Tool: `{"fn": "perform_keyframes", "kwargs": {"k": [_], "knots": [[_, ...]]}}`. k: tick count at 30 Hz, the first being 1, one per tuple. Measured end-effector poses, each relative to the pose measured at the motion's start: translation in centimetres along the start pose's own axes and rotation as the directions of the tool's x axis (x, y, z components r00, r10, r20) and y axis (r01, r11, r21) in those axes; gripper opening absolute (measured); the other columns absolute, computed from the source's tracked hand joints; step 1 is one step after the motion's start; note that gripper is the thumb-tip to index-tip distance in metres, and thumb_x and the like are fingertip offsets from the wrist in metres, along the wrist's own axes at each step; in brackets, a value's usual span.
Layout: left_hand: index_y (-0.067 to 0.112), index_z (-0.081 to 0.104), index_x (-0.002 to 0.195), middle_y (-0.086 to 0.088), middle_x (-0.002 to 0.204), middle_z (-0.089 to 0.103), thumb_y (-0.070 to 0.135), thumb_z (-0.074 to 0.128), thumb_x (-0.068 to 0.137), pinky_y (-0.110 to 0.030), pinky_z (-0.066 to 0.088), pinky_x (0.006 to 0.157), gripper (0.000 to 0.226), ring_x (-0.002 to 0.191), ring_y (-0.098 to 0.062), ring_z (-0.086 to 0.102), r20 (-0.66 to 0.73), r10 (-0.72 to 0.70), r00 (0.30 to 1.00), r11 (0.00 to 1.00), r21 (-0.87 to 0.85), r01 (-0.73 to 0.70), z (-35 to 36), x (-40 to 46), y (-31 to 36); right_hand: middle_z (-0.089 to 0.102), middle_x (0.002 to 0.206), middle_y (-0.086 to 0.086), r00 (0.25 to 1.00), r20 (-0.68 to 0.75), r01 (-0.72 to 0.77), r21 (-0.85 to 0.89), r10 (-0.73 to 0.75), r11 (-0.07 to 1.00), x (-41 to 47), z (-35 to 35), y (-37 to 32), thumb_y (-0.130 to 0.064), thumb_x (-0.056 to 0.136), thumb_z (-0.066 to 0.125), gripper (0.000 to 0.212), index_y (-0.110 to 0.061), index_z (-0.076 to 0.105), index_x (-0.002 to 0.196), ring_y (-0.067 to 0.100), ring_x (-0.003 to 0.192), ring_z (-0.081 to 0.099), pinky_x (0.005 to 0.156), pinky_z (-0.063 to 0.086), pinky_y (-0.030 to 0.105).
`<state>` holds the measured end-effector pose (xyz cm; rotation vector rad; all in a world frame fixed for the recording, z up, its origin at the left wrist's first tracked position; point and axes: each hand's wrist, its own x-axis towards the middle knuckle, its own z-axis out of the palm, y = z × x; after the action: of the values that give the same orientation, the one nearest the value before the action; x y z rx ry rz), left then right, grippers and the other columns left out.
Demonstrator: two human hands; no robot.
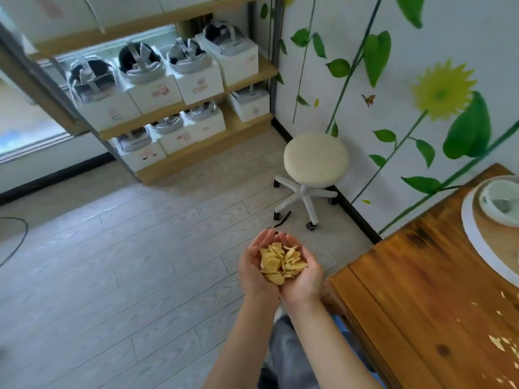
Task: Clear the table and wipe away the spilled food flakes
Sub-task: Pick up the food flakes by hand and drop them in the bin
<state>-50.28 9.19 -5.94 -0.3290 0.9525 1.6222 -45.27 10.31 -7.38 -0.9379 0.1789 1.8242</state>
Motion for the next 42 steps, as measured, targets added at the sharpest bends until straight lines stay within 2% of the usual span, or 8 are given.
{"fn": "perform_keyframes", "kwargs": {"k": [9,17,24,31,33,36,39,42], "knots": [[0.004,0.066,0.091,-0.011,0.093,0.065,0.012,0.034,0.085,-0.04,0.049,0.086,0.033,0.087,-0.026,0.062,-0.211,-0.042,0.977,0.999,-0.01,0.04,2.6,9.6,-1.0,0.067,0.085,0.012,0.992,-0.106,-0.077,-0.015,0.074,0.997,10.2,1.4,-0.8,-0.021,0.094,0.032,0.034,-0.007,0.063,0.088,0.028,0.085,0.062,0.082,0.05,0.038],[0.004,0.066,0.087,-0.009,0.078,0.066,0.01,0.041,0.084,-0.034,0.051,0.078,0.026,0.078,-0.024,0.061,-0.376,-0.195,0.906,0.981,-0.094,0.172,-0.4,19.2,-3.5,0.07,0.074,0.008,0.953,-0.283,-0.143,-0.094,0.111,0.985,19.7,-2.5,1.2,-0.018,0.096,0.031,0.036,-0.009,0.063,0.081,0.021,0.064,0.07,0.069,0.051,0.034],[0.006,0.073,0.084,-0.009,0.088,0.066,0.008,0.06,0.071,-0.032,0.053,0.069,0.019,0.083,-0.022,0.066,-0.534,-0.312,0.786,0.95,-0.156,0.272,-7.2,26.5,-7.5,0.063,0.092,0.009,0.849,-0.489,-0.247,-0.034,0.199,0.968,26.0,-9.2,4.8,-0.014,0.095,0.04,0.024,-0.007,0.062,0.088,0.026,0.087,0.061,0.077,0.05,0.036],[0.003,0.057,0.12,-0.012,0.109,0.06,0.014,0.045,0.089,-0.042,0.046,0.096,0.034,0.098,-0.029,0.06,-0.607,-0.28,0.744,0.898,0.109,0.427,-8.4,28.5,-8.6,0.058,0.098,0.008,0.793,-0.591,-0.204,-0.03,0.147,0.979,28.3,-12.0,5.8,-0.022,0.097,0.037,0.026,-0.011,0.06,0.091,0.028,0.091,0.059,0.098,0.043,0.043],[0.005,0.047,0.131,-0.012,0.122,0.055,0.026,0.046,0.093,-0.037,0.043,0.096,0.043,0.108,-0.03,0.057,-0.628,-0.309,0.714,0.872,0.111,0.476,-7.8,28.4,-8.7,0.055,0.116,0.012,0.79,-0.594,-0.194,-0.006,0.152,0.981,28.3,-12.3,5.6,-0.033,0.098,0.033,0.034,-0.013,0.057,0.112,0.034,0.111,0.054,0.105,0.038,0.047],[0.012,0.037,0.139,-0.009,0.142,0.043,0.029,0.039,0.097,-0.031,0.037,0.084,0.045,0.095,-0.02,0.05,-0.665,-0.278,0.693,0.862,0.145,0.485,-6.7,28.1,-8.6,0.037,0.143,0.013,0.717,-0.675,-0.236,0.004,0.177,0.972,28.2,-12.2,4.7,-0.043,0.095,0.037,0.053,-0.019,0.032,0.143,0.037,0.135,0.034,0.109,0.031,0.047],[0.016,0.032,0.143,-0.006,0.149,0.033,0.03,0.039,0.097,-0.035,0.03,0.105,0.049,0.131,-0.021,0.037,-0.663,-0.298,0.686,0.86,0.125,0.494,-6.3,28.0,-8.5,0.021,0.154,0.014,0.686,-0.699,-0.293,-0.013,0.201,0.956,28.4,-12.5,4.3,-0.048,0.093,0.038,0.061,-0.025,0.021,0.147,0.036,0.141,0.022,0.111,0.025,0.049],[0.015,0.032,0.142,-0.006,0.15,0.032,0.029,0.04,0.097,-0.035,0.028,0.108,0.049,0.138,-0.022,0.03,-0.672,-0.292,0.681,0.863,0.121,0.49,-6.6,27.8,-8.7,0.021,0.154,0.015,0.687,-0.7,-0.314,-0.043,0.195,0.948,28.3,-12.9,4.5,-0.048,0.094,0.037,0.06,-0.026,0.021,0.147,0.037,0.141,0.022,0.113,0.024,0.049]]}}
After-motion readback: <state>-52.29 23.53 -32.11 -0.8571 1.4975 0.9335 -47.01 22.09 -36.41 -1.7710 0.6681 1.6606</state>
